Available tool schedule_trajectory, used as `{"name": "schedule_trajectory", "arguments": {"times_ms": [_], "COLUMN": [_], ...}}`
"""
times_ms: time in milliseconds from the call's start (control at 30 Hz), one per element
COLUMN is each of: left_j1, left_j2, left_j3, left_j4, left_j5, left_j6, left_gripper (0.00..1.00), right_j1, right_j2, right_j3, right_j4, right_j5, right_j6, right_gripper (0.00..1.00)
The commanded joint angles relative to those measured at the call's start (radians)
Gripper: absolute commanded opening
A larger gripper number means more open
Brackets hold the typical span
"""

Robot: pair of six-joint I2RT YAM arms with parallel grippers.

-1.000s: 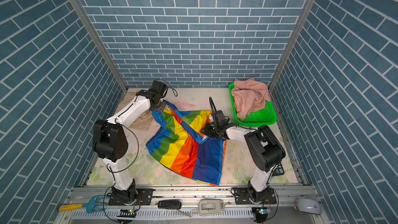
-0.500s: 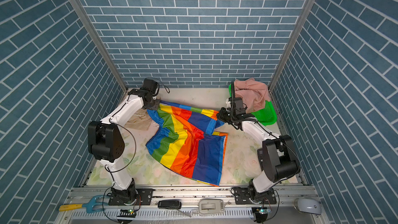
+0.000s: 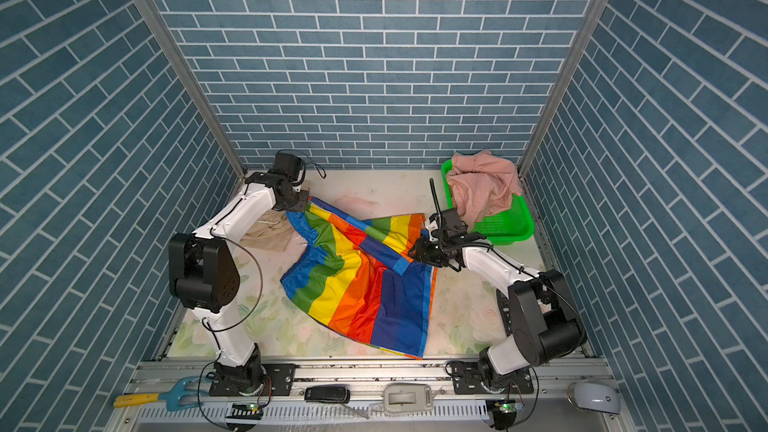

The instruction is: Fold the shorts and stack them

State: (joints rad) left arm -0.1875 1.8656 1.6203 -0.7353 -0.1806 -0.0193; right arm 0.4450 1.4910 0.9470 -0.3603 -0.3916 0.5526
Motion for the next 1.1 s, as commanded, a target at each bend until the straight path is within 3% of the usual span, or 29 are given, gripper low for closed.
{"name": "schedule_trajectory", "arguments": {"times_ms": [0,200,400,567,667,1067], "left_j1": [0.000,0.000,0.000,0.000,-0.001,-0.004], "left_j2": [-0.019,-0.011,-0.003,-0.006,-0.007,0.000], "left_j3": [-0.015,-0.006,0.017,0.011,0.010,0.009], "left_j4": [0.011,0.009,-0.011,-0.010,-0.012,-0.011], "left_j5": [0.007,0.020,0.038,0.051,0.056,0.061], "left_j6": [-0.003,0.001,0.005,0.003,0.005,0.005], "left_gripper": [0.00,0.00,0.00,0.00,0.00,0.00], "right_j1": [0.057,0.166,0.227,0.242,0.242,0.273], "right_j2": [-0.027,0.036,0.126,0.200,0.249,0.355], "right_j3": [0.112,0.233,0.246,0.265,0.285,0.312], "right_j4": [-0.210,-0.317,-0.295,-0.256,-0.262,-0.325], "right_j5": [0.138,0.326,0.418,0.448,0.461,0.411], "right_j6": [-0.164,-0.335,-0.474,-0.513,-0.524,-0.536], "right_gripper": [0.66,0.83,0.87,0.87,0.87,0.65]}}
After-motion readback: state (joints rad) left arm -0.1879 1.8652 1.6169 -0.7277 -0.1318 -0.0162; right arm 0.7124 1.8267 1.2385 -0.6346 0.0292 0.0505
